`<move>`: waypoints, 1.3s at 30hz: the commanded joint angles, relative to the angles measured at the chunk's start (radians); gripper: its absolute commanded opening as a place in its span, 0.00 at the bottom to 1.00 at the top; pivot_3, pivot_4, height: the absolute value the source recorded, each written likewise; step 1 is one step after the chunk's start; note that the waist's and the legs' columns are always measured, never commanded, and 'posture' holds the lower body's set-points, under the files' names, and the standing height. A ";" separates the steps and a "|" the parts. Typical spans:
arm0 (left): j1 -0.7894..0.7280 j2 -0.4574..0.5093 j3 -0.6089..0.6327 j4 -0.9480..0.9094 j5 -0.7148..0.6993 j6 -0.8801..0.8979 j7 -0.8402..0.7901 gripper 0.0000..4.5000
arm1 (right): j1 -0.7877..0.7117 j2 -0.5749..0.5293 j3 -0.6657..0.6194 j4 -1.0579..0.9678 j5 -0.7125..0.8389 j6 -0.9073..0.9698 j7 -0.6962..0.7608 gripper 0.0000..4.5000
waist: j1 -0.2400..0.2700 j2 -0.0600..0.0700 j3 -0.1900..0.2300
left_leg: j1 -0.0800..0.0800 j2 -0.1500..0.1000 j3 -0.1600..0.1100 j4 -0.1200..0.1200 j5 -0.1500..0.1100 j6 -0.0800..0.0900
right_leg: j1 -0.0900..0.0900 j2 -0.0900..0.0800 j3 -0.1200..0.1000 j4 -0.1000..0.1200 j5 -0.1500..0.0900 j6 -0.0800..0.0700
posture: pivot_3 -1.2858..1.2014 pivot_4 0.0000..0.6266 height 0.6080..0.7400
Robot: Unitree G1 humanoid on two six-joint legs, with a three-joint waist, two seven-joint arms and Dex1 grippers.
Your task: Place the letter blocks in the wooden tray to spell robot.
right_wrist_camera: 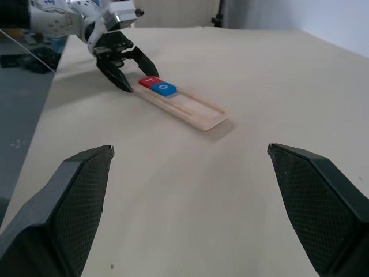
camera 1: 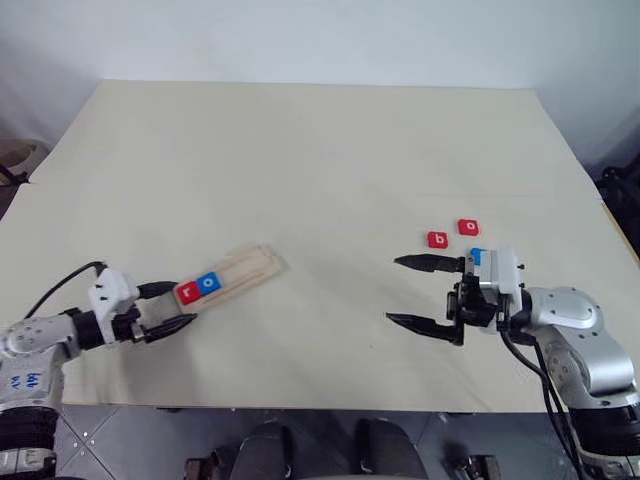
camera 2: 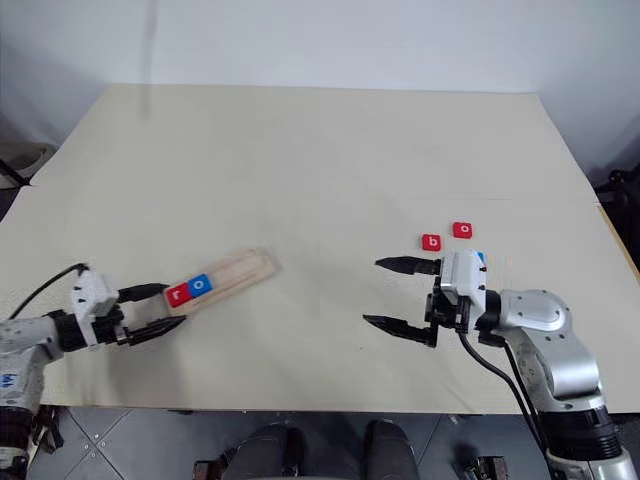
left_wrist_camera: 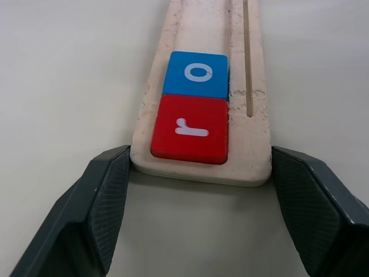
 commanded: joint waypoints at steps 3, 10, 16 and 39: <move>-0.109 -0.031 -0.133 -0.139 0.023 0.074 -0.031 0.76 | 0.132 -0.058 -0.132 -0.086 0.040 0.018 -0.012 1.00 | 0.008 0.000 0.000 | 0.000 0.000 0.001 0.000 0.000 0.000 | 0.000 0.001 0.000 0.000 0.000 0.000 | 0.52 0.24 1.00; -0.267 -0.105 -0.306 -0.127 0.097 0.102 -0.072 0.76 | 0.386 -0.045 -0.285 -0.202 0.054 0.023 -0.075 1.00 | 0.007 0.000 0.000 | 0.000 0.001 0.008 0.000 0.000 -0.001 | 0.000 0.002 0.000 -0.001 0.000 0.000 | 0.52 0.24 1.00; -0.375 -0.182 -0.407 -0.015 0.188 0.060 -0.070 0.76 | 0.572 -0.005 -0.396 -0.269 0.058 0.014 -0.118 1.00 | 0.008 -0.001 0.000 | 0.000 0.001 0.008 0.001 0.000 -0.001 | 0.001 0.003 0.000 -0.002 0.000 0.000 | 0.52 0.24 1.00; -0.437 -0.255 -0.376 0.056 0.184 0.085 -0.046 0.99 | 0.695 0.113 -0.507 -0.251 0.059 -0.021 -0.240 1.00 | 0.009 -0.001 0.000 | 0.001 0.001 0.006 0.001 0.001 -0.001 | 0.001 0.003 0.001 -0.001 0.000 0.000 | 0.52 0.24 1.00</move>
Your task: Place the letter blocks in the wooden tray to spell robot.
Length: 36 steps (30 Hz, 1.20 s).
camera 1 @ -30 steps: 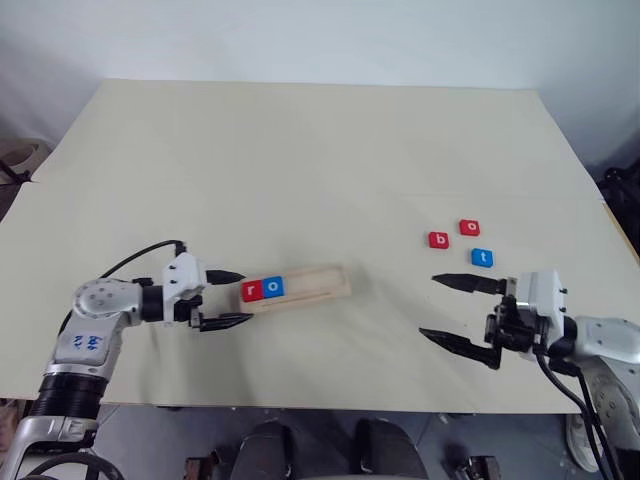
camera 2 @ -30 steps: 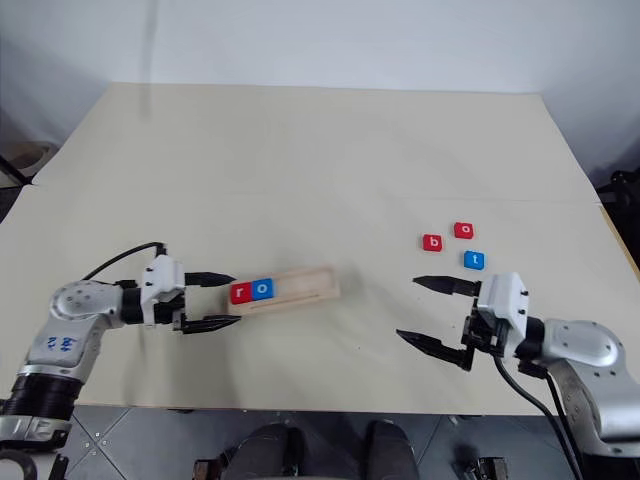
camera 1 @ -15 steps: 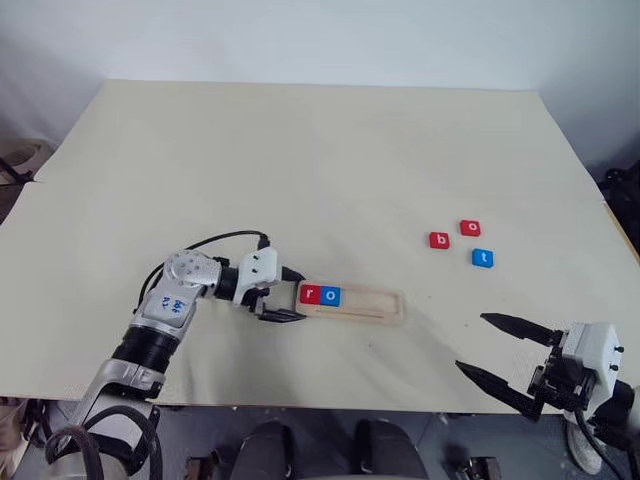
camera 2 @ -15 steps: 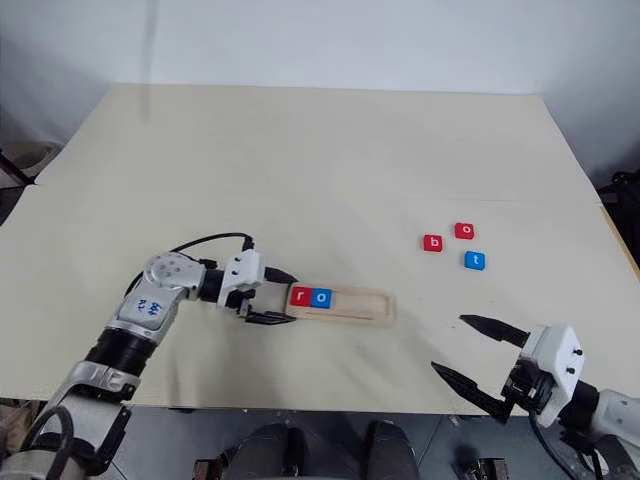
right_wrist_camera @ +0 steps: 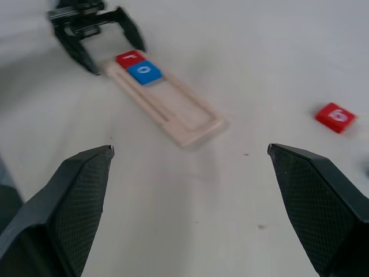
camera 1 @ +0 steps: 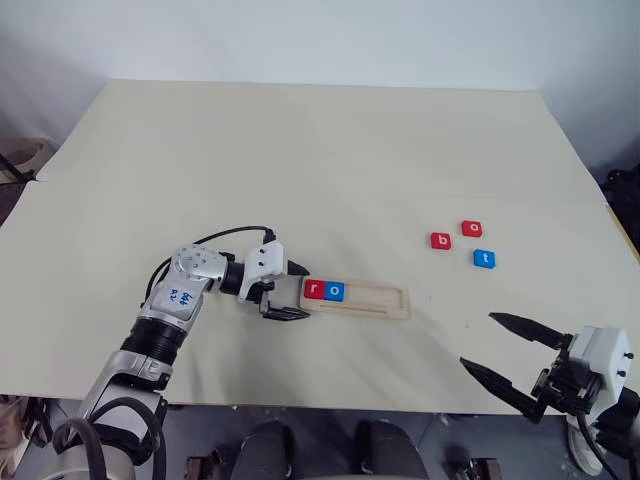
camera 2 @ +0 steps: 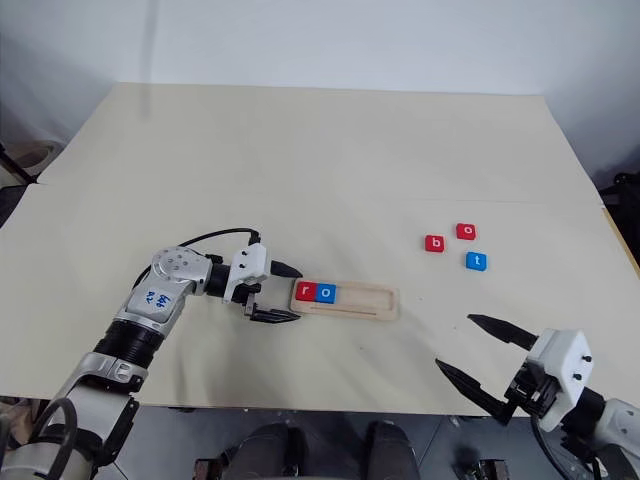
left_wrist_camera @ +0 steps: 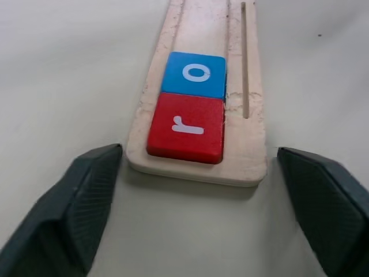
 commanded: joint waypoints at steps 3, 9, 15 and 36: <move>0.063 0.049 0.119 -0.035 -0.096 -0.013 -0.021 0.99 | 0.044 0.065 -0.112 0.081 0.001 -0.064 -0.041 1.00 | -0.002 0.000 0.000 | 0.000 0.000 -0.001 0.000 0.000 0.000 | 0.000 0.000 0.000 0.000 0.000 0.000 | 0.52 0.24 1.00; 0.141 0.100 0.256 -0.013 -0.213 -0.172 -0.116 0.99 | 0.091 0.118 -0.148 0.149 -0.034 -0.144 -0.049 1.00 | -0.004 0.000 0.000 | 0.000 0.001 -0.004 0.000 0.000 0.000 | -0.001 0.000 0.000 0.000 0.000 0.000 | 0.52 0.24 1.00; 0.193 0.105 0.295 -0.094 -0.274 -0.138 -0.131 0.99 | 0.086 0.130 -0.137 0.180 -0.050 -0.195 -0.056 1.00 | -0.002 0.001 0.000 | 0.000 0.000 -0.007 0.000 0.000 0.000 | 0.000 0.000 0.001 0.000 0.000 0.000 | 0.52 0.24 1.00; 0.385 0.083 0.332 -0.393 -0.326 -0.049 0.040 0.99 | -0.750 -0.083 0.185 0.260 -0.080 0.728 -0.629 1.00 | -0.021 0.002 0.000 | 0.000 0.000 -0.008 0.000 0.000 0.000 | -0.002 -0.001 0.003 0.002 -0.001 -0.001 | 0.52 0.24 1.00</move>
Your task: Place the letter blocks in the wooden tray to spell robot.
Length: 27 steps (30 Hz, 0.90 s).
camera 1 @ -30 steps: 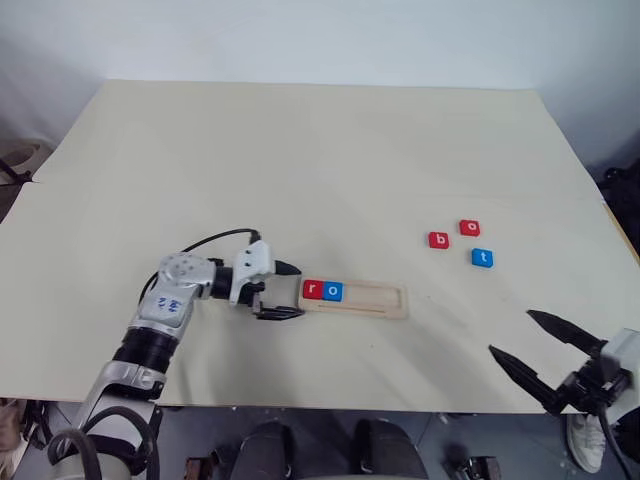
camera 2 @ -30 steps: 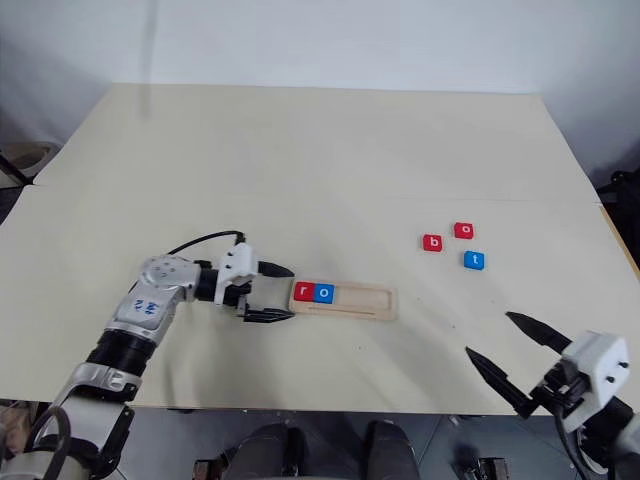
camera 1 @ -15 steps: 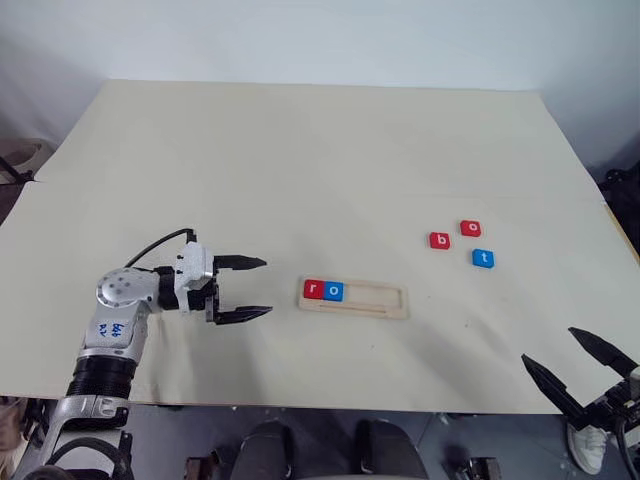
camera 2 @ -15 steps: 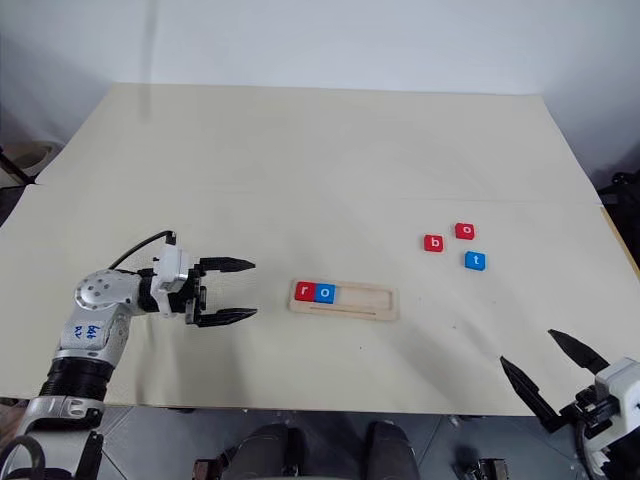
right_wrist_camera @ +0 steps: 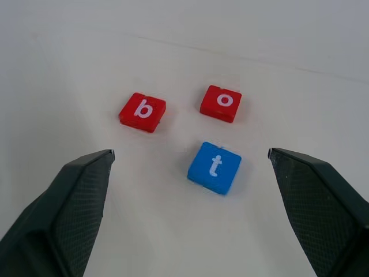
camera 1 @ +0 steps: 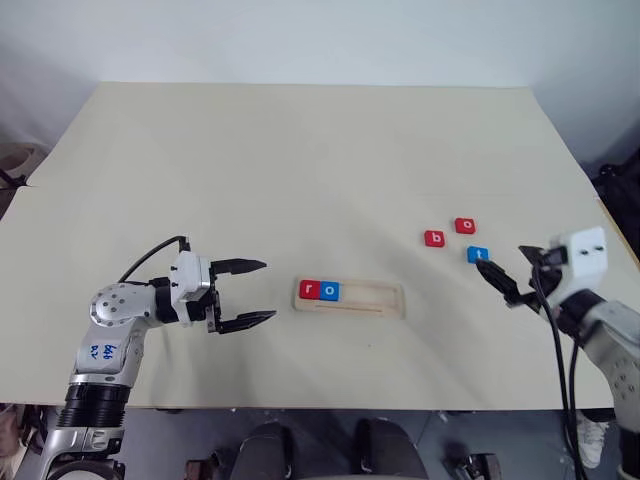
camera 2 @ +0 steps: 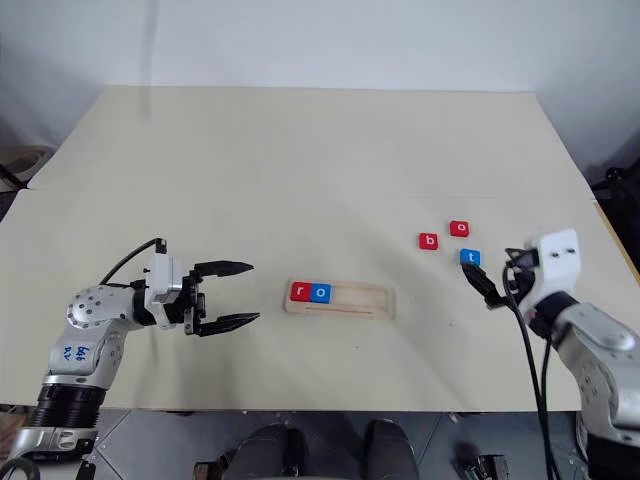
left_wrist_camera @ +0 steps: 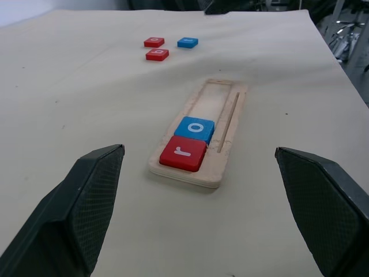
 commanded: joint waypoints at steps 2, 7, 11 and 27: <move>0.020 -0.004 0.017 -0.066 -0.025 0.005 0.031 0.99 | -0.113 -0.019 0.017 0.019 -0.014 0.122 -0.068 1.00 | -0.002 0.000 0.000 | 0.000 0.000 0.000 0.000 0.000 0.000 | 0.000 0.000 0.000 0.000 0.000 0.000 | 0.52 0.24 1.00; 0.032 -0.010 0.017 -0.082 -0.025 0.007 0.056 0.99 | -0.201 -0.005 0.025 0.043 -0.024 0.187 -0.106 1.00 | -0.006 0.000 0.000 | 0.000 0.001 0.001 -0.001 0.000 0.000 | -0.001 0.001 0.000 0.000 0.000 0.000 | 0.52 0.24 1.00; 0.035 -0.012 0.013 -0.092 -0.027 0.012 0.063 0.99 | -0.207 -0.008 0.036 0.037 -0.029 0.201 -0.098 1.00 | -0.005 0.000 0.000 | -0.001 0.000 0.001 -0.001 0.000 0.000 | 0.000 0.000 0.000 -0.001 0.000 0.000 | 0.52 0.24 1.00; 0.016 -0.024 -0.006 -0.107 -0.023 0.026 0.074 0.99 | -0.346 0.183 0.149 0.042 -0.068 0.345 -0.236 1.00 | -0.010 0.000 0.000 | -0.001 0.001 0.002 -0.001 0.000 0.000 | -0.002 0.001 0.000 0.000 0.000 0.000 | 0.52 0.24 1.00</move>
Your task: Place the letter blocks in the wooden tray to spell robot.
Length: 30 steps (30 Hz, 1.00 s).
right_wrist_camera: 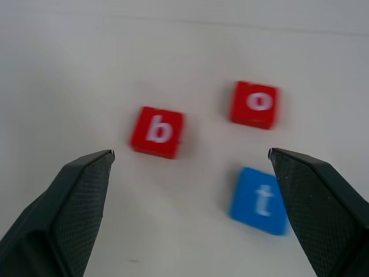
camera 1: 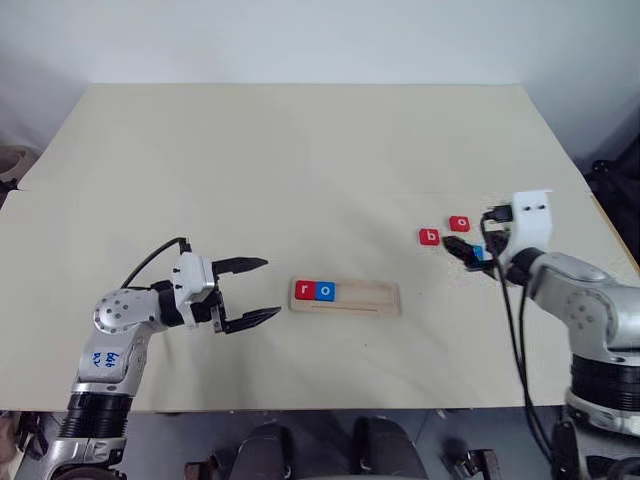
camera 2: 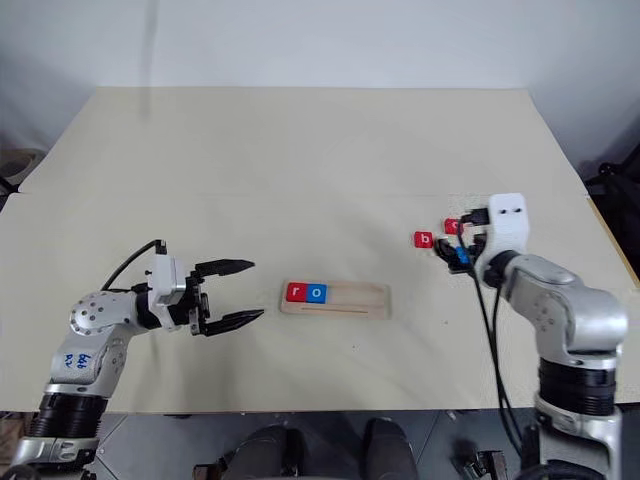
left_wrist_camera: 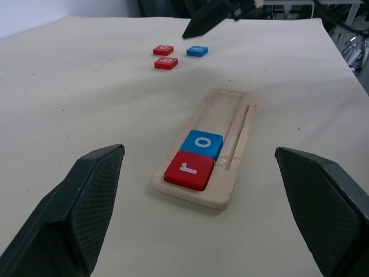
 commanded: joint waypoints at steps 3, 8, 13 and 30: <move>0.002 0.004 0.004 -0.066 -0.024 0.008 0.011 0.99 | -0.046 0.086 0.051 0.040 -0.073 -0.031 -0.076 1.00 | 0.003 0.000 0.000 | -0.001 0.000 0.000 0.000 0.000 0.000 | 0.000 -0.001 0.000 0.000 0.000 0.000 | 0.52 0.24 1.00; 0.037 0.011 0.017 -0.113 -0.029 0.027 0.029 0.99 | -0.092 0.174 0.067 0.132 -0.154 -0.078 -0.158 1.00 | -0.002 0.000 0.000 | -0.001 0.000 0.000 0.000 0.000 0.000 | -0.001 0.000 0.000 0.000 0.000 0.000 | 0.52 0.24 1.00; 0.060 0.019 0.027 -0.149 -0.036 0.043 0.049 1.00 | -0.110 0.219 0.064 0.178 -0.186 -0.113 -0.180 0.91 | -0.006 0.000 0.000 | -0.001 0.000 0.000 0.000 0.000 0.000 | -0.001 0.000 0.000 0.000 0.000 0.000 | 0.52 0.24 1.00; 0.024 0.004 -0.014 -0.118 -0.038 0.051 0.032 1.00 | -0.019 0.217 0.013 -0.107 -0.165 0.037 -0.151 0.32 | -0.019 0.001 0.000 | -0.002 0.000 -0.001 -0.002 0.000 0.000 | -0.001 -0.001 0.000 -0.001 0.000 0.000 | 0.52 0.24 1.00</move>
